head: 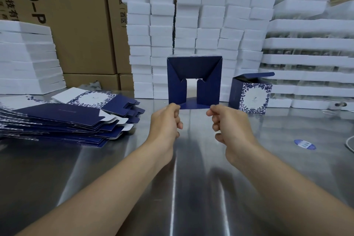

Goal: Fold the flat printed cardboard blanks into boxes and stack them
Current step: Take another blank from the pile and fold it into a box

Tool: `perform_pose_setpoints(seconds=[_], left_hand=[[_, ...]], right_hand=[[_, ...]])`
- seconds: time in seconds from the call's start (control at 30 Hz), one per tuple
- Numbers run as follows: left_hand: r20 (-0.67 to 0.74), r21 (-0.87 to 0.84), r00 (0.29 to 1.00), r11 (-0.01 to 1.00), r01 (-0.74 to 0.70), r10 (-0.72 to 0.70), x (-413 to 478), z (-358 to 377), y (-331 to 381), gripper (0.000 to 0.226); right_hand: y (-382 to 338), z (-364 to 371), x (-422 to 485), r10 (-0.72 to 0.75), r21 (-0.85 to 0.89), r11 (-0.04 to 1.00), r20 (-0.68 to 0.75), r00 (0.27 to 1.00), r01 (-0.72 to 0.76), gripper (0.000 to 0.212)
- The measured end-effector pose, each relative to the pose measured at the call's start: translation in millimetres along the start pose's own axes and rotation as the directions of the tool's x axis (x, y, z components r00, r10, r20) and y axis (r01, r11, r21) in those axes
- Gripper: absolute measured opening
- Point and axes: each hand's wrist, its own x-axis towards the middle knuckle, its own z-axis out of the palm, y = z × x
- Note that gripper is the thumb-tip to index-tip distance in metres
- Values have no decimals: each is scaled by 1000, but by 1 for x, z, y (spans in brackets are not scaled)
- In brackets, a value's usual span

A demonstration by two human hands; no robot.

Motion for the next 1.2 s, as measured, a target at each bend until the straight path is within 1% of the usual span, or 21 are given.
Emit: perform_pose_setpoints(seconds=[0.13, 0.17, 0.23, 0.27, 0.33, 0.4, 0.47, 0.53, 0.6, 0.63, 0.7, 0.73, 0.77, 0.83, 0.87, 0.93, 1.0, 1.07, 1.13, 1.2], left_hand=[[-33, -2, 999, 999, -40, 40, 4, -4, -1, 16], [-35, -19, 999, 999, -31, 31, 5, -6, 0, 24], [-16, -44, 1000, 999, -1, 0, 7, -11, 2, 51], [2, -44, 1000, 999, 14, -14, 8, -13, 3, 57], [30, -37, 999, 999, 23, -22, 9, -16, 3, 56], [21, -15, 1000, 1000, 15, -15, 10, -17, 1, 50], [3, 7, 1000, 1000, 0, 0, 12, -18, -1, 45], [5, 35, 1000, 999, -28, 28, 14, -18, -4, 44], [14, 77, 998, 996, -55, 54, 15, -17, -7, 45], [24, 102, 997, 992, -71, 69, 16, -17, -9, 45], [50, 186, 990, 973, -137, 130, 16, -16, -13, 44], [64, 258, 980, 945, -199, 189, 17, -15, -15, 43], [80, 337, 964, 903, -266, 254, 19, -15, -18, 43], [94, 452, 938, 825, -339, 334, 23, -17, -19, 41], [89, 478, 934, 808, -344, 345, 25, -18, -19, 37], [73, 491, 937, 806, -331, 340, 27, -20, -19, 28], [78, 502, 936, 797, -335, 344, 28, -22, -19, 29], [97, 539, 929, 766, -350, 357, 29, -23, -20, 29], [102, 555, 932, 757, -344, 349, 31, -23, -21, 27], [91, 511, 944, 798, -319, 318, 31, -23, -19, 25]], right_hand=[[-1, -2, 0, -42, -56, 997, 20, 999, 43, 25], [-1, -2, 0, -54, -73, 996, 20, 998, 56, 25], [0, -2, 0, -70, -100, 992, 14, 997, 71, 25], [1, -2, 0, -77, -117, 990, 15, 997, 78, 25], [4, -3, 2, -87, -175, 980, 32, 996, 92, 26], [7, -6, 5, -95, -261, 960, 53, 994, 105, 34], [10, -9, 9, -134, -391, 908, 77, 988, 154, 33], [14, -11, 14, -231, -540, 808, 80, 970, 237, 32], [18, -13, 18, -328, -626, 724, 58, 943, 290, 35], [18, -14, 18, -348, -634, 712, 54, 936, 301, 41], [18, -15, 18, -350, -604, 729, 77, 934, 323, 51], [19, -15, 18, -356, -600, 724, 99, 929, 341, 50], [19, -15, 19, -368, -612, 704, 118, 922, 360, 44], [21, -15, 20, -387, -660, 653, 131, 913, 371, 33], [21, -16, 20, -392, -676, 639, 125, 912, 367, 30], [20, -17, 21, -393, -681, 640, 107, 913, 356, 27], [20, -18, 22, -400, -681, 640, 101, 911, 356, 25], [20, -18, 23, -405, -668, 649, 100, 909, 363, 24], [21, -19, 25, -385, -628, 689, 107, 917, 362, 25], [21, -20, 26, -341, -553, 760, 111, 934, 343, 25]])
